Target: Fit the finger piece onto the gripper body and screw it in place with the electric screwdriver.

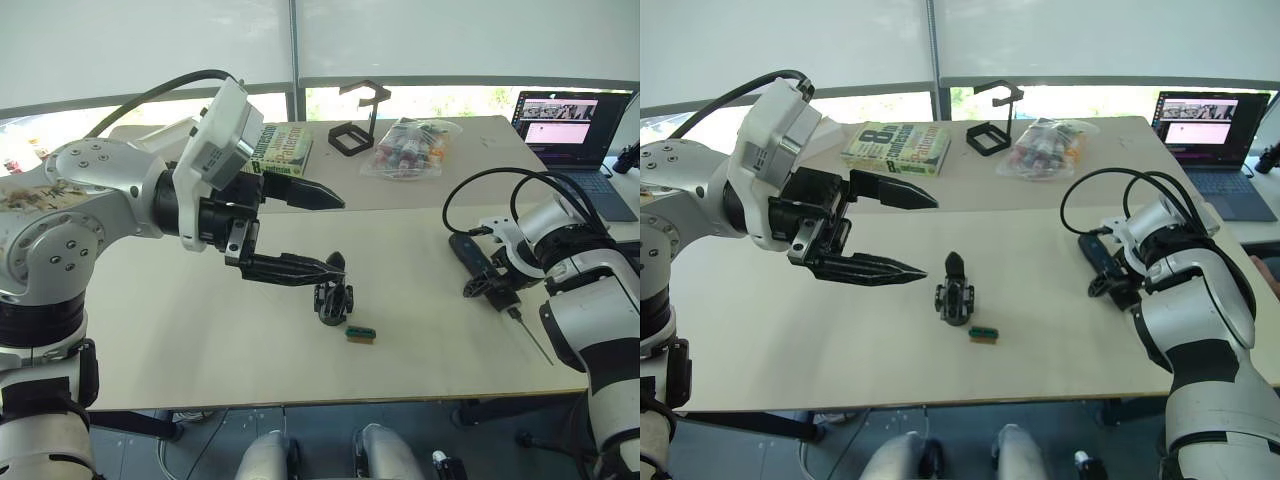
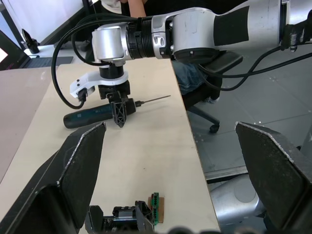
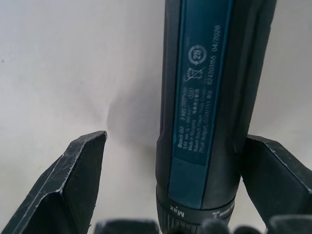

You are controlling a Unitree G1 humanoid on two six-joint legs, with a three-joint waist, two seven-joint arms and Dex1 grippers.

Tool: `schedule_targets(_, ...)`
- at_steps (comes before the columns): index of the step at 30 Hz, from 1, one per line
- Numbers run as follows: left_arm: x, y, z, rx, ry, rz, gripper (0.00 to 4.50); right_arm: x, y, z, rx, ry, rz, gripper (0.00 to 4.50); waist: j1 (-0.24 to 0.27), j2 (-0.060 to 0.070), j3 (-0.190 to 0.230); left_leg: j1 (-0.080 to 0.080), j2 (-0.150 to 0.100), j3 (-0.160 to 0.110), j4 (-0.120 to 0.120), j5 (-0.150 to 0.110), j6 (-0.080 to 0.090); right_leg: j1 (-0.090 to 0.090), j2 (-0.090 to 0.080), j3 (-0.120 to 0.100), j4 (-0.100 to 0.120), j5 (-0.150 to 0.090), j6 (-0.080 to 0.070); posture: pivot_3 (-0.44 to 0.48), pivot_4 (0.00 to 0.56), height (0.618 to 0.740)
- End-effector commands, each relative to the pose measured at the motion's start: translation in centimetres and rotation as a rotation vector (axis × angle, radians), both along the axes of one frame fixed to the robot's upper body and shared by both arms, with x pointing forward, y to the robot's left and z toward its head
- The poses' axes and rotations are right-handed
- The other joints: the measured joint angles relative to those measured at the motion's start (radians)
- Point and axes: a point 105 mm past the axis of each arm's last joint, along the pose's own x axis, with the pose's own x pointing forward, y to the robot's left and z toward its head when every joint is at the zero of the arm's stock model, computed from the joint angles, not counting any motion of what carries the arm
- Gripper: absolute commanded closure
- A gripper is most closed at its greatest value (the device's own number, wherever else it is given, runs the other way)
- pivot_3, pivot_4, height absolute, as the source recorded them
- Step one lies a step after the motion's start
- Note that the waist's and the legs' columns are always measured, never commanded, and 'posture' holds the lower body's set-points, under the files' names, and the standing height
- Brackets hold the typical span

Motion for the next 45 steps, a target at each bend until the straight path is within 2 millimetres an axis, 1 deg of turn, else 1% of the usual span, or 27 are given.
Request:
schedule_targets(1, -0.5, -0.2, 0.9, -0.002, -0.054, -0.010, 0.00, 0.3, -0.4, 0.2, -0.041, -0.015, 0.057, 1.19, -0.001, 0.000, 0.000, 0.000, 0.000, 0.000, 0.000, 0.000, 0.000, 0.000, 0.003, 0.005, 0.000, 0.000, 0.000, 0.000, 0.150, 0.740)
schedule_targets(3, -0.4, -0.2, 0.9, 0.001, -0.058, -0.006, 0.00, 0.3, -0.5, 0.2, -0.051, -0.014, 0.079, 1.88, -0.001, 0.000, 0.000, 0.000, 0.000, 0.000, 0.000, 0.000, 0.000, 0.000, 0.005, 0.008, 0.000, 0.000, 0.001, 0.000, 0.150, 0.740)
schedule_targets(4, -0.3, -0.1, 0.8, 0.004, -0.059, -0.004, 0.00, 0.3, -0.6, 0.2, -0.052, -0.015, 0.090, 2.29, -0.002, 0.000, 0.000, 0.000, 0.000, 0.000, 0.000, 0.000, 0.000, 0.000, 0.006, 0.008, 0.000, -0.001, 0.001, 0.000, 0.150, 0.740)
schedule_targets(5, -0.3, -0.1, 0.7, 0.007, -0.059, -0.003, 0.00, 0.4, -0.7, 0.3, -0.059, -0.022, 0.109, 2.54, -0.002, 0.000, 0.000, 0.001, 0.000, 0.000, 0.000, 0.000, 0.000, 0.000, 0.006, 0.009, 0.000, -0.001, 0.001, 0.000, 0.150, 0.740)
schedule_targets(10, -0.1, 0.0, 0.6, 0.005, -0.055, -0.009, 0.00, 0.3, -0.8, 0.7, -0.032, -0.036, 0.193, 2.58, 0.000, 0.000, 0.000, 0.001, 0.000, 0.000, 0.000, 0.000, -0.001, 0.001, 0.006, 0.009, 0.000, -0.001, 0.001, 0.000, 0.150, 0.740)
schedule_targets(12, -0.1, 0.0, 0.8, -0.019, -0.049, -0.019, 0.00, 0.5, -0.8, 1.5, -0.007, -0.073, 0.298, 2.58, 0.001, 0.000, 0.000, 0.001, 0.000, 0.000, 0.000, 0.000, 0.000, 0.000, 0.006, 0.010, 0.000, -0.001, 0.002, 0.000, 0.150, 0.740)
schedule_targets(14, 0.0, 0.1, 0.6, -0.029, -0.033, -0.018, 0.00, 0.5, -0.7, 2.5, 0.011, -0.142, 0.477, 2.58, 0.002, 0.000, 0.000, 0.001, 0.000, 0.000, 0.000, 0.000, 0.000, 0.001, 0.006, 0.010, 0.000, -0.001, 0.002, 0.000, 0.150, 0.740)
schedule_targets(16, -0.1, 0.3, 0.0, -0.028, -0.025, -0.034, 0.00, 0.5, 0.6, 4.1, 0.141, -0.255, 0.559, 2.58, 0.001, 0.002, 0.001, 0.001, -0.001, 0.000, 0.000, 0.000, 0.000, 0.000, 0.006, 0.010, 0.001, -0.002, 0.003, 0.000, 0.150, 0.740)
schedule_targets(18, 0.1, 0.5, -0.8, -0.019, -0.003, -0.027, 0.00, 0.7, 1.7, 5.9, 0.255, -0.358, 0.551, 2.58, -0.003, 0.002, 0.002, 0.001, -0.001, 0.001, -0.001, 0.000, 0.000, 0.000, 0.006, 0.010, 0.001, -0.002, 0.003, 0.000, 0.150, 0.740)
schedule_targets(19, 0.2, 0.6, -1.3, -0.014, 0.001, -0.019, 0.00, 0.8, 2.2, 6.9, 0.285, -0.439, 0.571, 2.58, -0.007, 0.002, 0.002, 0.002, -0.001, 0.001, -0.001, 0.000, 0.000, 0.000, 0.006, 0.011, 0.002, -0.002, 0.003, 0.000, 0.150, 0.740)
schedule_targets(22, 0.6, 0.9, -2.4, -0.029, 0.018, 0.015, 0.00, 0.0, 4.1, 9.6, 0.395, -0.624, 0.615, 2.58, -0.007, 0.003, 0.002, 0.004, 0.001, 0.001, -0.001, 0.002, -0.003, 0.001, 0.007, 0.013, 0.003, -0.002, 0.003, 0.000, 0.150, 0.740)
schedule_targets(23, 0.7, 0.8, -2.6, -0.053, 0.028, 0.028, 0.00, -0.4, 4.9, 10.5, 0.444, -0.688, 0.600, 2.58, -0.003, 0.002, 0.002, 0.004, 0.002, 0.001, -0.001, 0.002, -0.003, 0.001, 0.007, 0.013, 0.003, -0.002, 0.003, 0.000, 0.150, 0.740)
schedule_targets(26, 0.5, 0.8, -3.1, -0.115, 0.033, 0.039, 0.00, -1.9, 7.1, 13.3, 0.563, -0.873, 0.555, 2.58, 0.002, 0.002, 0.002, 0.003, 0.003, 0.000, -0.002, 0.002, -0.004, 0.001, 0.007, 0.013, 0.004, -0.002, 0.003, 0.000, 0.150, 0.740)
schedule_targets(28, 0.0, 0.9, -3.3, -0.167, 0.058, 0.043, 0.00, -3.6, 8.5, 15.2, 0.659, -0.999, 0.573, 2.58, 0.004, 0.002, 0.002, 0.003, 0.003, -0.001, -0.002, 0.002, -0.004, 0.001, 0.006, 0.013, 0.004, -0.002, 0.003, 0.000, 0.150, 0.740)
schedule_targets(29, -0.4, 1.0, -3.9, -0.158, 0.070, 0.041, 0.00, -4.6, 9.1, 16.2, 0.694, -1.087, 0.599, 2.58, 0.004, 0.002, 0.002, 0.002, 0.003, -0.001, -0.002, 0.002, -0.004, 0.000, 0.006, 0.013, 0.004, -0.002, 0.003, 0.000, 0.150, 0.740)
schedule_targets(30, -1.1, 1.2, -5.1, -0.107, 0.076, 0.033, 0.00, -5.8, 9.5, 17.0, 0.746, -1.156, 0.590, 2.58, 0.005, 0.002, 0.002, 0.002, 0.003, -0.001, -0.002, 0.002, -0.003, 0.000, 0.006, 0.013, 0.004, -0.002, 0.003, 0.000, 0.150, 0.740)
schedule_targets(31, -1.6, 1.5, -6.2, -0.060, 0.081, 0.031, 0.00, -6.8, 9.9, 17.4, 0.779, -1.203, 0.581, 2.58, 0.005, 0.002, 0.002, 0.002, 0.003, -0.001, -0.002, 0.002, -0.003, 0.001, 0.006, 0.013, 0.003, -0.002, 0.003, 0.000, 0.150, 0.740)
schedule_targets(33, -1.9, 2.2, -7.7, -0.011, 0.084, 0.062, 0.00, -8.6, 11.1, 17.1, 0.801, -1.248, 0.598, 2.58, 0.009, 0.002, 0.002, 0.002, 0.003, -0.001, -0.003, 0.001, -0.003, 0.001, 0.006, 0.013, 0.002, -0.002, 0.002, 0.000, 0.150, 0.740)
schedule_targets(36, -1.5, 3.0, -9.1, -0.014, 0.075, 0.157, 0.00, -10.5, 13.3, 16.7, 0.851, -1.295, 0.638, 2.58, 0.014, 0.001, 0.003, 0.003, 0.002, -0.001, -0.002, -0.001, 0.001, 0.003, 0.005, 0.013, 0.002, -0.002, 0.003, 0.000, 0.150, 0.740)
schedule_targets(37, -1.5, 3.2, -9.6, -0.012, 0.068, 0.175, 0.00, -10.9, 13.7, 16.7, 0.878, -1.306, 0.639, 2.58, 0.014, 0.001, 0.003, 0.003, 0.002, -0.001, -0.002, -0.004, 0.007, 0.003, 0.005, 0.013, 0.001, -0.002, 0.004, 0.000, 0.150, 0.740)
schedule_targets(39, -1.5, 3.4, -10.9, -0.012, 0.055, 0.223, 0.00, -11.4, 14.5, 16.4, 0.919, -1.307, 0.634, 2.58, 0.013, 0.002, 0.002, 0.003, 0.002, -0.001, -0.002, -0.004, 0.007, 0.002, 0.005, 0.015, 0.001, -0.002, 0.003, 0.000, 0.150, 0.740)
schedule_targets(43, -1.9, 3.8, -14.3, 0.002, 0.082, 0.280, 0.00, -12.1, 15.6, 14.7, 0.942, -1.282, 0.641, 2.58, 0.018, 0.001, 0.002, 0.003, 0.002, -0.001, -0.002, -0.005, 0.008, 0.002, 0.005, 0.015, 0.001, -0.002, 0.001, 0.000, 0.150, 0.740)
schedule_targets(45, -1.9, 4.0, -16.4, 0.046, 0.060, 0.287, 0.00, -12.3, 16.0, 14.0, 0.941, -1.276, 0.653, 2.58, 0.020, 0.001, 0.002, 0.003, 0.002, 0.000, -0.002, -0.005, 0.009, 0.002, 0.005, 0.016, 0.000, -0.001, -0.001, 0.000, 0.150, 0.740)
